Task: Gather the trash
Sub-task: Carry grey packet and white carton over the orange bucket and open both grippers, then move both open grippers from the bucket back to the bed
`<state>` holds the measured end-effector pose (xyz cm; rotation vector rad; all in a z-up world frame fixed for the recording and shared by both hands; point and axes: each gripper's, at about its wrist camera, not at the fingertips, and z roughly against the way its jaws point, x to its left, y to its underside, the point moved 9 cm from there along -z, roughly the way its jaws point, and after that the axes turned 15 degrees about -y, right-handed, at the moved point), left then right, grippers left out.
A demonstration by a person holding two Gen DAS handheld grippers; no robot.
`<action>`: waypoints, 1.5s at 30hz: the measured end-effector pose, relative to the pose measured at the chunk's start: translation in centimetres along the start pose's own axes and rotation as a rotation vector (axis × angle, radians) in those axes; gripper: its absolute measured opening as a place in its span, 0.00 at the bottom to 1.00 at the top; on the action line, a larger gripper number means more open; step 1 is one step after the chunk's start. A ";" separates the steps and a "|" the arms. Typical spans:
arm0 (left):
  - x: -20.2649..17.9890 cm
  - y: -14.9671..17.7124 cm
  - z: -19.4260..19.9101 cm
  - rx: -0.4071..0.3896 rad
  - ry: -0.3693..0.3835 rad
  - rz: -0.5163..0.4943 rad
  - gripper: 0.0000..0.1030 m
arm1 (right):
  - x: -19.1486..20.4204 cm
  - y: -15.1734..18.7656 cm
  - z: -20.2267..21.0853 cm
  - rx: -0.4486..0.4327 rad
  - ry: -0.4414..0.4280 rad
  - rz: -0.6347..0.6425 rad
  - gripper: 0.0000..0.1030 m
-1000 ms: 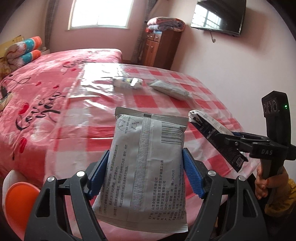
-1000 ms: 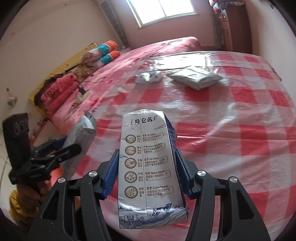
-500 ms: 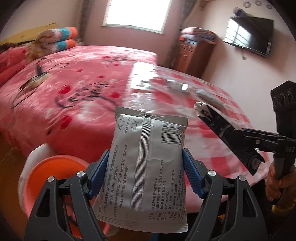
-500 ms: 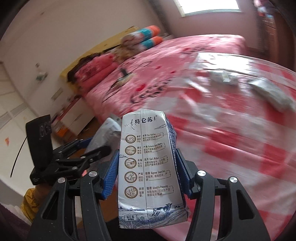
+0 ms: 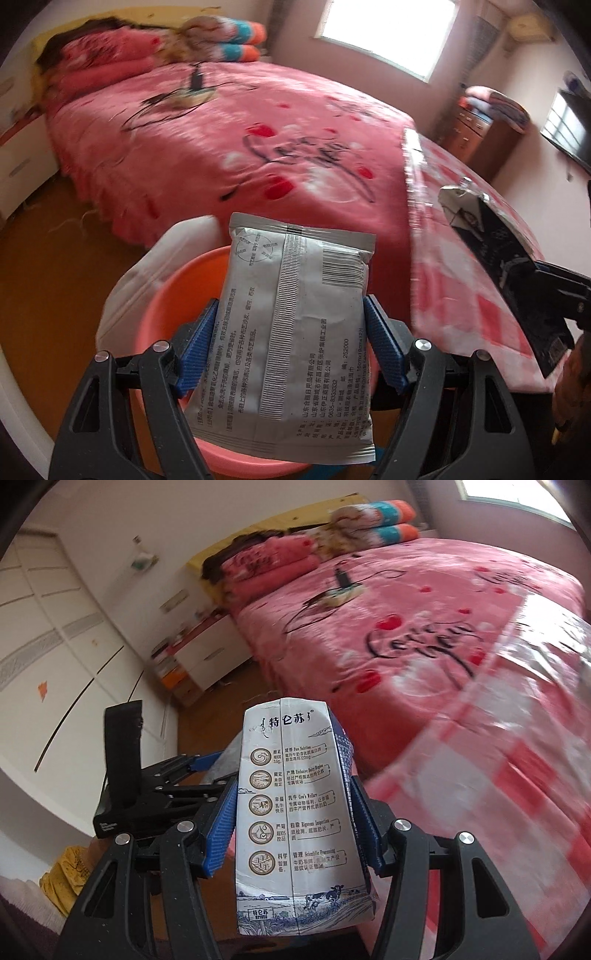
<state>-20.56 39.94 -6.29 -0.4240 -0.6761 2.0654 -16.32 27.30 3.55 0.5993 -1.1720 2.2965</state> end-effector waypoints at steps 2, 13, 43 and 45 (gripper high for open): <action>1.3 0.2 -0.7 0.013 -0.018 0.035 0.75 | 0.5 -0.4 -1.7 0.013 -0.004 0.021 0.58; 4.9 0.8 -2.5 0.062 -0.147 0.091 0.78 | -3.0 0.9 -2.5 -0.009 0.005 -0.084 0.86; -9.5 -0.6 1.0 0.026 0.002 -0.147 0.78 | -12.6 4.3 11.8 -0.302 0.095 -0.275 0.93; -10.4 -0.6 1.2 0.025 0.005 -0.158 0.79 | -12.8 4.5 12.4 -0.313 0.102 -0.272 0.93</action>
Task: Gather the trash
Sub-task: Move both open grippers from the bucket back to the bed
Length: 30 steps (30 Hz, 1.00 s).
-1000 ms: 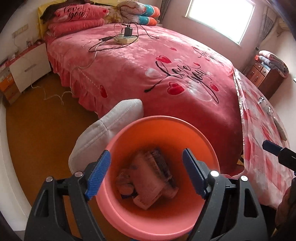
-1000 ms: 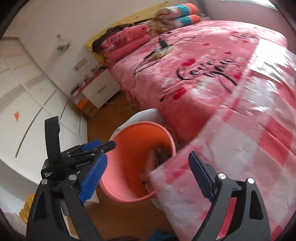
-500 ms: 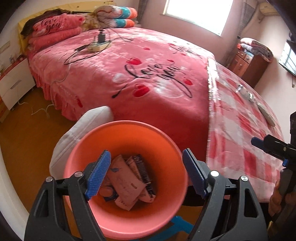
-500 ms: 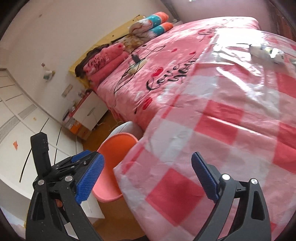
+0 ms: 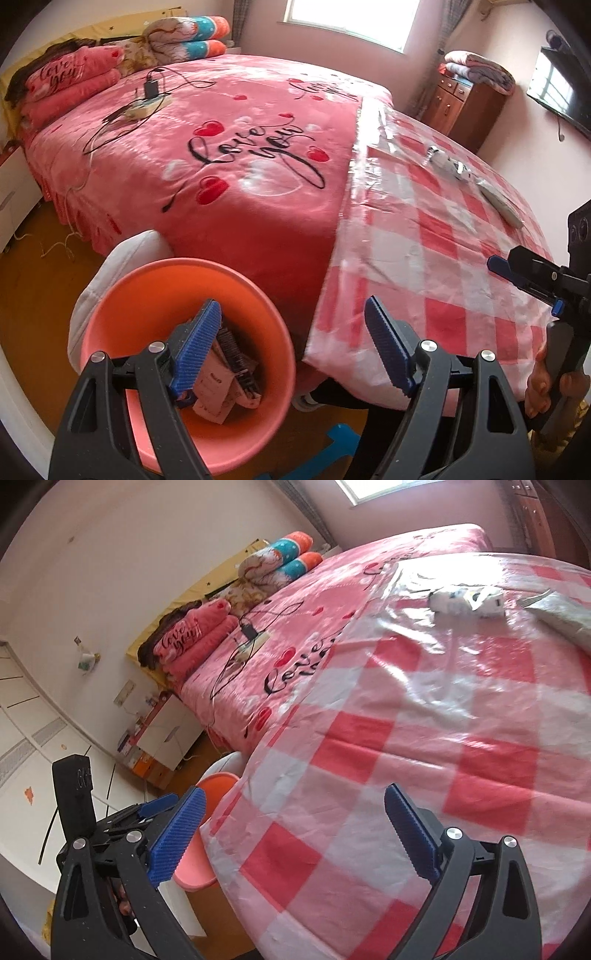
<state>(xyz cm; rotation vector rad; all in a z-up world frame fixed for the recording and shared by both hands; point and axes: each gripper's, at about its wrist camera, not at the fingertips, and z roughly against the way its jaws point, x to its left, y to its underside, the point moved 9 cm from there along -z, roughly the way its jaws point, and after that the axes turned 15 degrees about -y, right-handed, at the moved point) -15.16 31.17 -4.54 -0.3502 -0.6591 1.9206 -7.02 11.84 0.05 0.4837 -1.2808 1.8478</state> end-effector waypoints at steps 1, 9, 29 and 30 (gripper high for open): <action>-0.5 0.0 0.1 0.000 0.002 -0.005 0.79 | -0.1 -0.1 0.3 -0.005 0.003 0.002 0.93; -3.6 -0.4 0.3 0.000 0.021 -0.056 0.84 | -1.1 -0.4 2.1 -0.031 0.019 0.023 0.93; -11.0 -0.6 0.2 0.025 0.037 -0.182 0.86 | -4.7 -1.5 6.9 -0.116 0.058 0.006 0.93; -11.5 -0.8 0.2 0.023 0.039 -0.189 0.86 | -5.0 -1.6 7.2 -0.120 0.062 0.005 0.93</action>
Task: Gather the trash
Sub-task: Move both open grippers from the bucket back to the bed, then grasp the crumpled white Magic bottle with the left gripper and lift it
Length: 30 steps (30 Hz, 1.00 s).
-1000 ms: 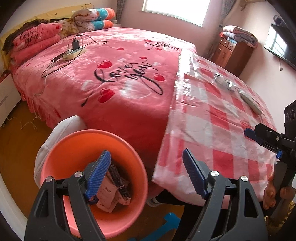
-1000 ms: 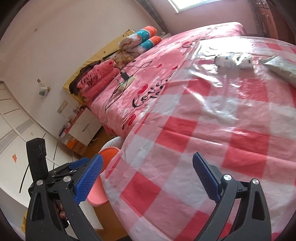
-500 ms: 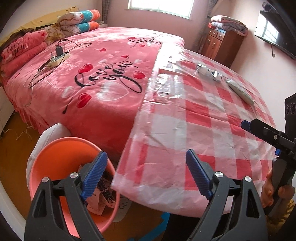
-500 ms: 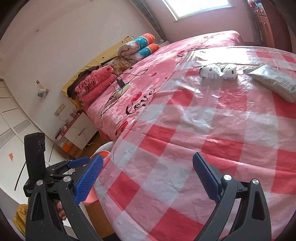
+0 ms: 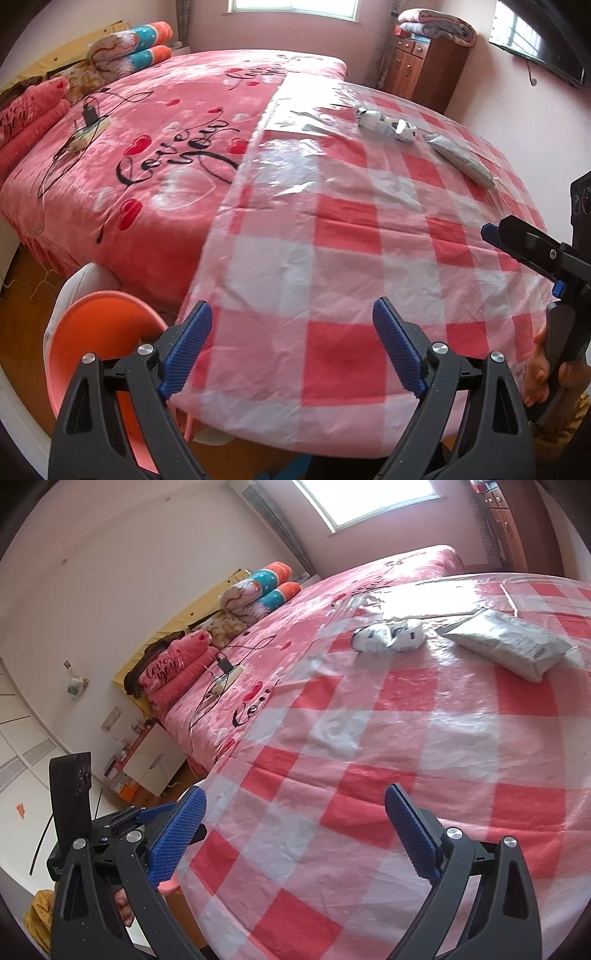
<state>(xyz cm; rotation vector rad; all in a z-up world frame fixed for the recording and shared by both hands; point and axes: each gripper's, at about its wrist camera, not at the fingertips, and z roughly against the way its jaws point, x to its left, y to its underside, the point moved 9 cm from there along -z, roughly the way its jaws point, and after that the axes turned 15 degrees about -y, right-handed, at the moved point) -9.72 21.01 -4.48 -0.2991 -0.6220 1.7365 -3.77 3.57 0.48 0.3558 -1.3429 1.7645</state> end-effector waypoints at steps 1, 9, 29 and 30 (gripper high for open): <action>-0.4 -0.3 0.0 -0.004 0.002 -0.005 0.87 | -0.3 0.0 0.2 -0.003 0.004 0.000 0.93; -5.3 -3.9 -0.4 -0.046 0.022 -0.063 0.87 | -2.6 -1.0 3.0 -0.054 0.073 0.005 0.93; -15.4 -18.2 -8.6 0.032 0.133 0.259 0.87 | -8.5 -2.4 9.6 -0.150 0.140 -0.072 0.93; -15.4 -18.5 -9.2 0.043 0.132 0.279 0.87 | -8.7 -2.5 9.8 -0.153 0.136 -0.076 0.93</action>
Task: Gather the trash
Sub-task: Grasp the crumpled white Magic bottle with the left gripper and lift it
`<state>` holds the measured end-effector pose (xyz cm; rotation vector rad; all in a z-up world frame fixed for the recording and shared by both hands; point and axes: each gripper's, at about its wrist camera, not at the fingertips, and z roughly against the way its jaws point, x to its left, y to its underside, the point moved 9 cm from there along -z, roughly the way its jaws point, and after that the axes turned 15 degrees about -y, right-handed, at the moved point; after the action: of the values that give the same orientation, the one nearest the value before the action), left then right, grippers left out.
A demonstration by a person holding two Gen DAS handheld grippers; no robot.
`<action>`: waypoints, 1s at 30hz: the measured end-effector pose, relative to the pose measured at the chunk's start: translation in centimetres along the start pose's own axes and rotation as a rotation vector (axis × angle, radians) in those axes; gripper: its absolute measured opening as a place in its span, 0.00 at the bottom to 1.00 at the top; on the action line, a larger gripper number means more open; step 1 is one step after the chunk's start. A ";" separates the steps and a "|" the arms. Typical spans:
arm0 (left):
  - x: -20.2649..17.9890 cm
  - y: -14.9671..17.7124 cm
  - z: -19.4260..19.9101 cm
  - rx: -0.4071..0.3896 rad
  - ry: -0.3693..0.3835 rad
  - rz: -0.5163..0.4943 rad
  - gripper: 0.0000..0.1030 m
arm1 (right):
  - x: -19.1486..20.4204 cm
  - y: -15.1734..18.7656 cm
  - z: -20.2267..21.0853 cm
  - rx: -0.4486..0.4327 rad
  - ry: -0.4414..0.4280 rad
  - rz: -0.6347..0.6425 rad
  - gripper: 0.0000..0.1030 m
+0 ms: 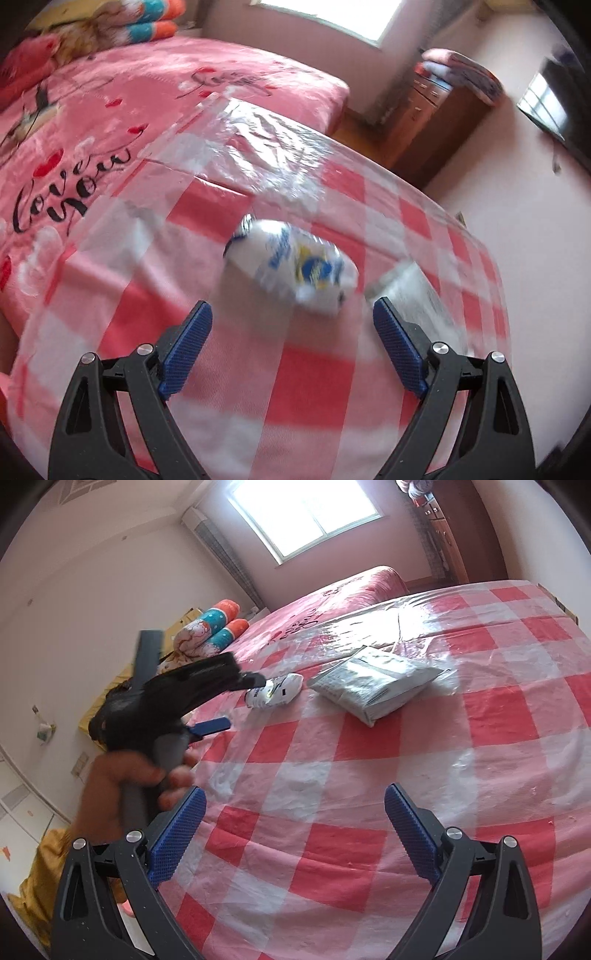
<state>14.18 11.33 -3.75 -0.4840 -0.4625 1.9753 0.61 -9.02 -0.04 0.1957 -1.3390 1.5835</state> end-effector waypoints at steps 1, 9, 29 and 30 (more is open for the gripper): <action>0.0 -0.3 -0.5 0.008 -0.001 0.019 0.87 | -0.2 -0.1 0.2 -0.003 -0.004 -0.006 0.93; -1.4 -2.9 -3.5 0.002 -0.078 0.029 0.87 | -1.3 -0.2 1.3 -0.017 -0.029 -0.047 0.93; -4.6 -3.0 -4.3 -0.134 -0.230 -0.202 0.74 | -2.8 -0.8 2.8 -0.045 -0.053 -0.118 0.93; -5.1 -2.8 -4.2 -0.137 -0.221 -0.220 0.73 | -2.8 -0.8 2.8 -0.047 -0.053 -0.121 0.93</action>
<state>20.61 8.41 -5.18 -0.2859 -0.7611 1.7981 1.28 -13.03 -0.37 0.2860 -1.3775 1.4538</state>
